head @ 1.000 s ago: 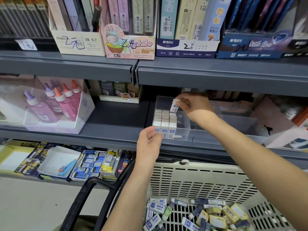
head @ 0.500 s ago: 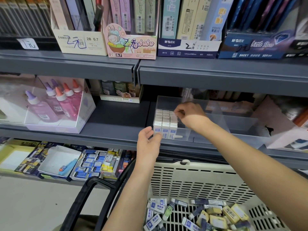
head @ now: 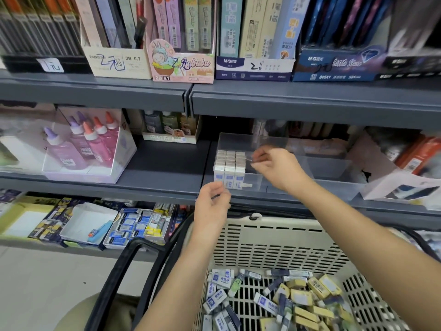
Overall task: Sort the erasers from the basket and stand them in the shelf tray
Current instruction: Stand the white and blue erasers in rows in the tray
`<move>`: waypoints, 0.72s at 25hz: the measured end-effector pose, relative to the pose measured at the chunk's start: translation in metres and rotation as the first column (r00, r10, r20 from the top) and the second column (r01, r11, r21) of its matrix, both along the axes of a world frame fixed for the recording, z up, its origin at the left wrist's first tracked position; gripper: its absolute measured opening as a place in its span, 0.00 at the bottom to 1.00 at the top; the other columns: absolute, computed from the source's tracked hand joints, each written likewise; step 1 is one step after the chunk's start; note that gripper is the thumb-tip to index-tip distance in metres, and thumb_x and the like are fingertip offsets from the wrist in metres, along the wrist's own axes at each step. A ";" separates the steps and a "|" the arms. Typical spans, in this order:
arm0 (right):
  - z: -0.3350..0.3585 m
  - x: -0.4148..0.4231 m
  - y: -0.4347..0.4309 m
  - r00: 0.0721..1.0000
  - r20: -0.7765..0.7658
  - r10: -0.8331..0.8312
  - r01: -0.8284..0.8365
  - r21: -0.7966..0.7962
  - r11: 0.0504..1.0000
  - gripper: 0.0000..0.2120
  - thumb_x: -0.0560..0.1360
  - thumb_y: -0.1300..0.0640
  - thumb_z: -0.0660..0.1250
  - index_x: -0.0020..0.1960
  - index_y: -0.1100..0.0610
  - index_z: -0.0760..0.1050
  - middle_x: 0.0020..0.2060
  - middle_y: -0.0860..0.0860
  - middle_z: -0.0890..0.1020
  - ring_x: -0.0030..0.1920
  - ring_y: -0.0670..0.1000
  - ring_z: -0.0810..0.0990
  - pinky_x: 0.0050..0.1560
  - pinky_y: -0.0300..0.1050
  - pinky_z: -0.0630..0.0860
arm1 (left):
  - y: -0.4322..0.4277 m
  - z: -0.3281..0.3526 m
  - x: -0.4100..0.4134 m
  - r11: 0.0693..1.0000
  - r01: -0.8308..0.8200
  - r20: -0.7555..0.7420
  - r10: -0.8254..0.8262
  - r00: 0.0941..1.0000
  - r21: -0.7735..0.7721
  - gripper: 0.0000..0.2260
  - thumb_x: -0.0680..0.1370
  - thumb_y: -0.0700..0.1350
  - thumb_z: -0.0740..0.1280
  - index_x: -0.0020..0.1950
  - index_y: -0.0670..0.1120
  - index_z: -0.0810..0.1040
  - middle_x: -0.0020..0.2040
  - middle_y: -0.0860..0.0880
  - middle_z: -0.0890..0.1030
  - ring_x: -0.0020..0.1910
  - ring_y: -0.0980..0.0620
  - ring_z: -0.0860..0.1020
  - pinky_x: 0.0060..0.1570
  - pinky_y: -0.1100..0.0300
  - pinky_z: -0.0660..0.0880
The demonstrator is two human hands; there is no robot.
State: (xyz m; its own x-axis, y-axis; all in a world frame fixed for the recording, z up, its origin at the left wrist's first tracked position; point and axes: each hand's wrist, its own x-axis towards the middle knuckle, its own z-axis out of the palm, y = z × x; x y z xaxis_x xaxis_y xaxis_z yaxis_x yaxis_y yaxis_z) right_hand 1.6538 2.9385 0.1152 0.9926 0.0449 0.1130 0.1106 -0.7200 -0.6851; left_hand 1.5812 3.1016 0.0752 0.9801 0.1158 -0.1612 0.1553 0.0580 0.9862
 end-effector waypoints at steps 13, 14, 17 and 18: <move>-0.167 -0.204 -0.059 0.743 -0.590 0.315 -0.515 -0.204 0.832 0.08 0.75 0.51 0.66 0.52 0.53 0.78 0.48 0.48 0.82 0.47 0.47 0.79 0.48 0.41 0.76 | -0.038 -0.097 -0.109 0.684 0.628 -0.542 -0.390 0.745 0.371 0.04 0.79 0.40 0.63 0.52 0.43 0.76 0.47 0.51 0.75 0.38 0.59 0.74 0.29 0.71 0.71; -0.174 -0.209 -0.054 0.722 -0.605 0.336 -0.546 -0.200 0.813 0.08 0.75 0.52 0.66 0.52 0.53 0.78 0.48 0.48 0.82 0.47 0.47 0.80 0.48 0.41 0.76 | -0.036 -0.102 -0.111 0.660 0.643 -0.578 -0.369 0.728 0.388 0.06 0.79 0.40 0.63 0.53 0.42 0.76 0.48 0.49 0.76 0.37 0.58 0.74 0.29 0.70 0.71; -0.192 -0.225 -0.043 0.679 -0.620 0.393 -0.640 -0.237 0.731 0.06 0.74 0.56 0.66 0.49 0.54 0.79 0.47 0.49 0.81 0.48 0.49 0.79 0.44 0.42 0.74 | -0.029 -0.111 -0.113 0.559 0.712 -0.652 -0.357 0.669 0.425 0.07 0.78 0.40 0.63 0.55 0.43 0.75 0.53 0.48 0.77 0.33 0.58 0.73 0.28 0.68 0.70; -0.195 -0.229 -0.041 0.674 -0.624 0.396 -0.664 -0.276 0.695 0.04 0.74 0.58 0.65 0.48 0.55 0.78 0.46 0.51 0.79 0.48 0.52 0.79 0.41 0.42 0.73 | -0.028 -0.110 -0.113 0.534 0.726 -0.661 -0.360 0.658 0.432 0.07 0.78 0.40 0.63 0.56 0.43 0.75 0.54 0.48 0.76 0.31 0.58 0.72 0.28 0.67 0.69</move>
